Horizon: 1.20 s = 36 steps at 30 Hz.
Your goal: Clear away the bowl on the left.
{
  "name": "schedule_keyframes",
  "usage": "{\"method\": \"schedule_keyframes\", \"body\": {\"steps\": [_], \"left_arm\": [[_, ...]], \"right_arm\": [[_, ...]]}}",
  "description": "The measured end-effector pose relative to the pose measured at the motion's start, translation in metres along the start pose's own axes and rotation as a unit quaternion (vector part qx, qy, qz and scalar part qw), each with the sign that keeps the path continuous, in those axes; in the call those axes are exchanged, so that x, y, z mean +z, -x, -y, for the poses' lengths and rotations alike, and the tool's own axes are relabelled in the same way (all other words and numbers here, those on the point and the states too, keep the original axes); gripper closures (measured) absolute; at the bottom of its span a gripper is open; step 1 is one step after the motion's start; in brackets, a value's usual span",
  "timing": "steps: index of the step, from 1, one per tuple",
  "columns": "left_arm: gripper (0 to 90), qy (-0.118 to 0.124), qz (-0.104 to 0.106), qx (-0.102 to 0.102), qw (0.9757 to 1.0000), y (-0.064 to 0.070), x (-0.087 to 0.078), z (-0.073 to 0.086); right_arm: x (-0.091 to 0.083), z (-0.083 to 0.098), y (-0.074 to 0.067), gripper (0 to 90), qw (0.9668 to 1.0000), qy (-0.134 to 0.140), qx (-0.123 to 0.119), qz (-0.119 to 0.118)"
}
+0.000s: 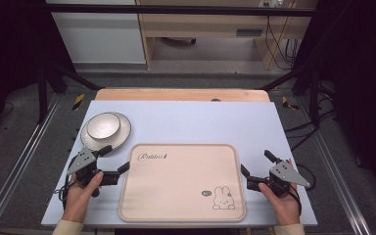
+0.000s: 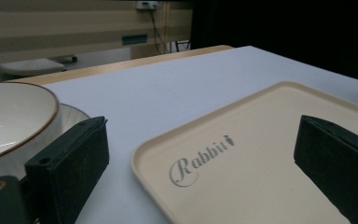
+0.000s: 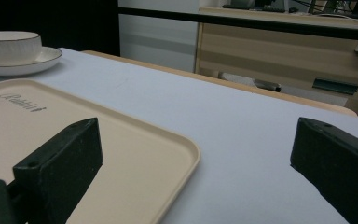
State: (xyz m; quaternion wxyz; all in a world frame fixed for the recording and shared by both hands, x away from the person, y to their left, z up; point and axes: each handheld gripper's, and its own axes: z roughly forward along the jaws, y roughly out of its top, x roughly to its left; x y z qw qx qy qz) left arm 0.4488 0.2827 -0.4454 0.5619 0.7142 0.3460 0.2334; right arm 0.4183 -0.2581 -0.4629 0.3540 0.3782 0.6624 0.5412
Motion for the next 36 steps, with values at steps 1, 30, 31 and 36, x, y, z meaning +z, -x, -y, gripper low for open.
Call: {"method": "schedule_keyframes", "body": {"steps": [1,30,31,36], "left_arm": [[3.4,-0.014,-0.012,0.007,0.9998,-0.002,0.001,-0.002],[5.8,-0.131,-0.124,-0.015,0.9834,-0.085,0.013,-0.055],[5.9,-0.129,-0.127,-0.019,0.9833,-0.086,0.013,-0.055],[5.9,-0.134,-0.133,-0.023,0.9817,-0.090,0.012,-0.054]], "right_arm": [[0.000,0.000,0.000,2.3,1.0000,0.000,0.001,0.000],[0.002,0.001,-0.005,3.2,0.9999,-0.008,-0.004,0.006],[0.002,0.001,-0.005,3.2,0.9999,-0.009,-0.004,0.007],[0.002,0.001,-0.004,3.3,0.9999,-0.009,-0.004,0.009]]}}
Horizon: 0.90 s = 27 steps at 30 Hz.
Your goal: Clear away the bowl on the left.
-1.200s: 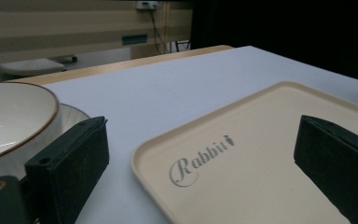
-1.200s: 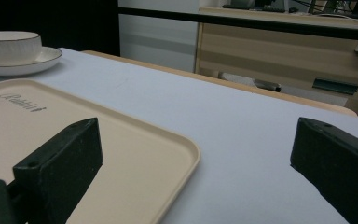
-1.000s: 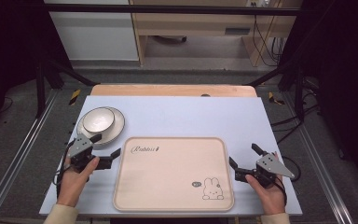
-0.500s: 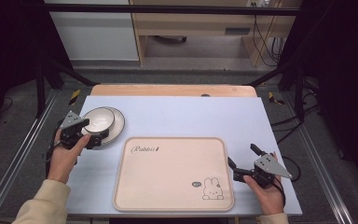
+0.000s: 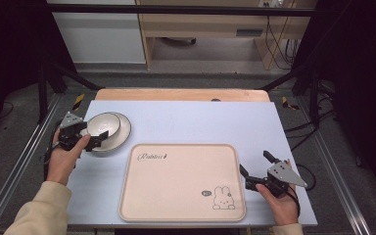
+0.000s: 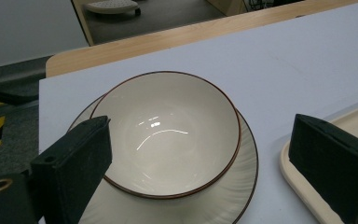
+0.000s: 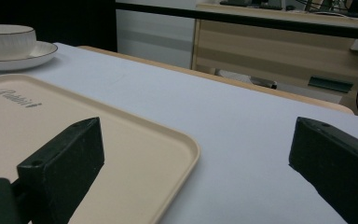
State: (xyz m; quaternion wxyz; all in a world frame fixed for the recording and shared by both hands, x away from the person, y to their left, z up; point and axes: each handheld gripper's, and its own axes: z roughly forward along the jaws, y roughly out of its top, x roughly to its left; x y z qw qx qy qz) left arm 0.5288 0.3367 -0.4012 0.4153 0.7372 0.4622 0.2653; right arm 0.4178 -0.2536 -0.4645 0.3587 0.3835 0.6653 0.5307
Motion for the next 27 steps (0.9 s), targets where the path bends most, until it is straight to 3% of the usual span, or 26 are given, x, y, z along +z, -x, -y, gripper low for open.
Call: {"method": "schedule_keyframes", "body": {"steps": [11,16,27], "left_arm": [[6.3,-0.018,-0.021,-0.004,0.9996,-0.010,0.010,-0.006],[7.3,-0.015,-0.029,-0.024,0.9992,-0.015,0.018,-0.010],[9.6,-0.034,-0.060,-0.050,0.9964,-0.033,0.031,-0.010]], "right_arm": [[-0.001,-0.002,-0.002,3.9,0.9999,0.005,-0.010,0.001],[-0.003,-0.002,-0.002,5.0,0.9999,0.007,-0.008,-0.002],[-0.003,-0.003,-0.002,5.4,0.9999,0.013,-0.006,-0.006]]}}
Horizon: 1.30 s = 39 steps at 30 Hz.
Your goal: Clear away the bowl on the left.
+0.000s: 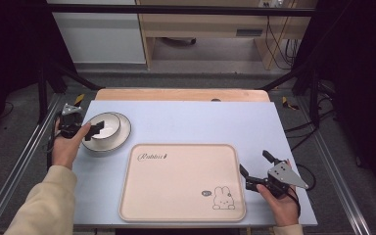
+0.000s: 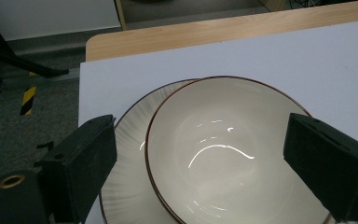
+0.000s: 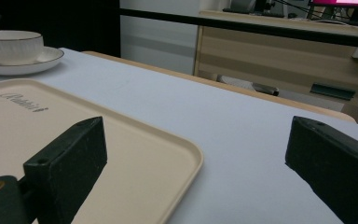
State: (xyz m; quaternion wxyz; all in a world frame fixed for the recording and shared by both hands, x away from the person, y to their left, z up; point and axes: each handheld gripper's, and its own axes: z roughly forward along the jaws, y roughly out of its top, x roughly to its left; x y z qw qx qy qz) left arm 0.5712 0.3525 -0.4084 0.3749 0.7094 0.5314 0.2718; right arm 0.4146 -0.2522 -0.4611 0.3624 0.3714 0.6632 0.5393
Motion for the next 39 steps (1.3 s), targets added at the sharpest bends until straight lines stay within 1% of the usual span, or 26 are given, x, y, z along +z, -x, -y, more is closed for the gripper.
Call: {"method": "schedule_keyframes", "body": {"steps": [3,5,6,10,11,14,18,22,24,26,28,30,33,36,37,39], "left_arm": [[11.3,-0.006,-0.006,-0.003,1.0000,-0.002,0.004,0.001],[12.9,-0.009,-0.006,-0.003,0.9999,-0.002,0.004,0.002],[13.8,-0.012,-0.013,-0.002,0.9998,-0.002,0.003,0.002],[16.2,-0.008,-0.013,-0.005,0.9999,-0.003,-0.002,0.004],[16.7,-0.009,-0.013,-0.010,0.9998,-0.004,-0.002,0.006],[18.0,-0.011,-0.015,-0.016,0.9997,-0.008,-0.003,0.008],[22.9,-0.006,-0.019,-0.024,0.9995,-0.014,-0.004,0.007],[28.3,-0.012,-0.026,-0.032,0.9991,-0.017,-0.004,0.006],[31.1,-0.013,-0.026,-0.041,0.9987,-0.018,-0.003,0.006],[33.0,-0.017,-0.029,-0.040,0.9987,-0.019,-0.001,0.007],[34.2,-0.024,-0.032,-0.042,0.9983,-0.020,0.000,0.008],[35.8,-0.024,-0.029,-0.047,0.9982,-0.020,0.001,0.008],[37.4,-0.028,-0.031,-0.044,0.9982,-0.019,0.002,0.009],[38.5,-0.032,-0.033,-0.049,0.9977,-0.018,0.003,0.009],[39.1,-0.031,-0.032,-0.054,0.9975,-0.018,0.004,0.009],[40.4,-0.033,-0.031,-0.056,0.9974,-0.019,0.006,0.009]], "right_arm": [[0.000,0.000,-0.001,5.3,1.0000,0.001,-0.001,-0.002],[0.001,0.000,-0.002,5.3,1.0000,-0.002,-0.001,-0.002],[0.001,0.001,-0.002,5.4,1.0000,-0.003,-0.002,-0.002],[0.001,0.000,-0.002,5.4,1.0000,-0.003,-0.002,-0.001],[0.001,0.001,-0.002,5.4,1.0000,-0.003,-0.002,0.000],[0.001,0.001,-0.002,5.5,1.0000,-0.006,-0.003,0.001],[0.001,0.001,-0.002,5.6,1.0000,-0.004,-0.003,0.001],[0.001,0.001,-0.002,5.6,1.0000,-0.006,-0.005,0.000],[0.002,0.001,-0.002,5.6,1.0000,-0.008,-0.005,-0.001],[0.002,0.002,-0.003,5.6,0.9999,-0.009,-0.005,-0.002],[0.002,0.001,-0.003,5.6,0.9999,-0.009,-0.007,-0.002],[0.001,0.001,-0.003,5.6,0.9999,-0.007,-0.007,-0.001],[0.000,0.001,-0.002,5.6,1.0000,-0.007,-0.004,0.000],[0.000,0.001,-0.002,5.6,1.0000,-0.006,-0.004,0.001],[0.000,0.001,-0.002,5.6,1.0000,-0.005,-0.003,0.001],[0.000,0.001,-0.002,5.6,1.0000,-0.006,-0.001,0.001]]}}
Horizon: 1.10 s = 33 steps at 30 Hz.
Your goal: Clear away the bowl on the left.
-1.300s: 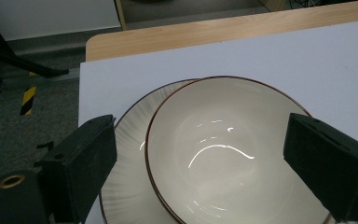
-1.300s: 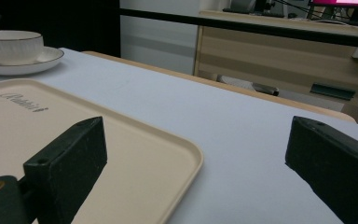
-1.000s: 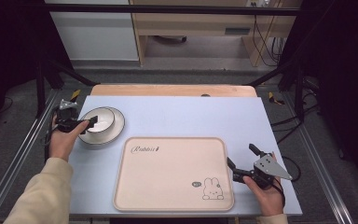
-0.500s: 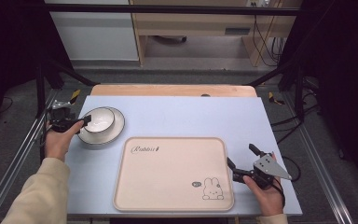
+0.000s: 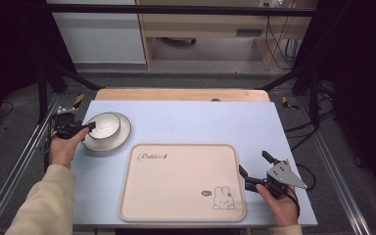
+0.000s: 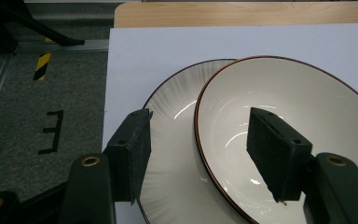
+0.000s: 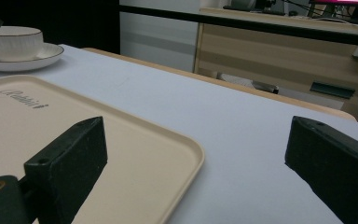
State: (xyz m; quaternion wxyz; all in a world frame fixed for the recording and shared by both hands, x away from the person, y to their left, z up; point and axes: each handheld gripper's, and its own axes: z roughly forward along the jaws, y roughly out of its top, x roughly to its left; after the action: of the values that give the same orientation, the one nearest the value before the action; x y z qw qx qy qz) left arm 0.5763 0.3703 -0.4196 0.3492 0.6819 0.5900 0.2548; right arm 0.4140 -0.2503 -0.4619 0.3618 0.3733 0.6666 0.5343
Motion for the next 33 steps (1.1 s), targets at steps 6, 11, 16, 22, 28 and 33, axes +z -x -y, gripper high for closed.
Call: {"method": "schedule_keyframes", "body": {"steps": [6,11,16,22,28,33], "left_arm": [[45.7,-0.001,0.012,-0.026,0.9996,0.000,0.005,0.001],[51.4,-0.011,0.002,-0.030,0.9995,0.001,0.011,0.002],[57.2,-0.028,-0.006,-0.031,0.9991,0.001,0.018,0.003],[65.3,-0.041,-0.016,-0.046,0.9980,0.001,0.025,0.004],[74.3,-0.055,-0.012,-0.063,0.9964,0.001,0.031,0.005],[80.9,-0.057,-0.003,-0.078,0.9953,0.001,0.032,0.005]], "right_arm": [[0.000,0.000,0.001,5.6,1.0000,-0.001,-0.001,0.001],[0.000,0.001,0.001,5.6,1.0000,-0.002,0.001,0.001],[0.000,0.002,0.001,5.6,1.0000,-0.005,0.002,0.000],[0.000,0.002,0.002,5.5,1.0000,-0.004,0.004,0.001],[0.000,0.003,0.002,5.5,1.0000,-0.007,0.005,0.000],[0.000,0.003,0.002,5.6,1.0000,-0.008,0.005,0.000]]}}
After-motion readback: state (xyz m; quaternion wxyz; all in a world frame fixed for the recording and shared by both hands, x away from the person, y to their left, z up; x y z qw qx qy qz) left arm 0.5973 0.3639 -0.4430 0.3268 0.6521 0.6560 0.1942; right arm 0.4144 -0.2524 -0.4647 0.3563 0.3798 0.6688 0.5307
